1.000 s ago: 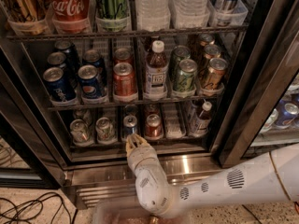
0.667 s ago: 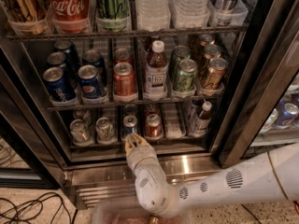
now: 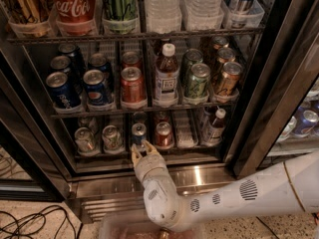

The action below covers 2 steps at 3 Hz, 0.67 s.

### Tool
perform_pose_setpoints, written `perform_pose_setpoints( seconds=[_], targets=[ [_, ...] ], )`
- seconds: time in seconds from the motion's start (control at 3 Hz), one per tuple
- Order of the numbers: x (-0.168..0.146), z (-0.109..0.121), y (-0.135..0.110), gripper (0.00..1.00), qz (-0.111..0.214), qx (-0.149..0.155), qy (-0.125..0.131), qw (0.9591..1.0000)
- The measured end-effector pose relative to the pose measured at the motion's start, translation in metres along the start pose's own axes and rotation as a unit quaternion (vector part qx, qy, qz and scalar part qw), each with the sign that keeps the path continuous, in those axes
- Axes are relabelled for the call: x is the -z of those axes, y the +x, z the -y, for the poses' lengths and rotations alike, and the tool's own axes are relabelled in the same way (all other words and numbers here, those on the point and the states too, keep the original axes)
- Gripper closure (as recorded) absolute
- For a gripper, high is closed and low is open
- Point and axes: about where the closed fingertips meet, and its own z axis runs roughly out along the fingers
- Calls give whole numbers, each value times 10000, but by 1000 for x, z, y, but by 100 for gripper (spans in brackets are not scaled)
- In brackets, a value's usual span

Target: Pick redbull can from bottom shelf of fridge

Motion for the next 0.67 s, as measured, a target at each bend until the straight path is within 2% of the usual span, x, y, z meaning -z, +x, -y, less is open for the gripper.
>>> perform_pose_setpoints(
  seconds=[0.33, 0.67],
  targets=[
    [0, 0, 0, 54, -9, -1, -4, 10000],
    [-1, 0, 1, 40, -19, -6, -10, 10000]
  ],
)
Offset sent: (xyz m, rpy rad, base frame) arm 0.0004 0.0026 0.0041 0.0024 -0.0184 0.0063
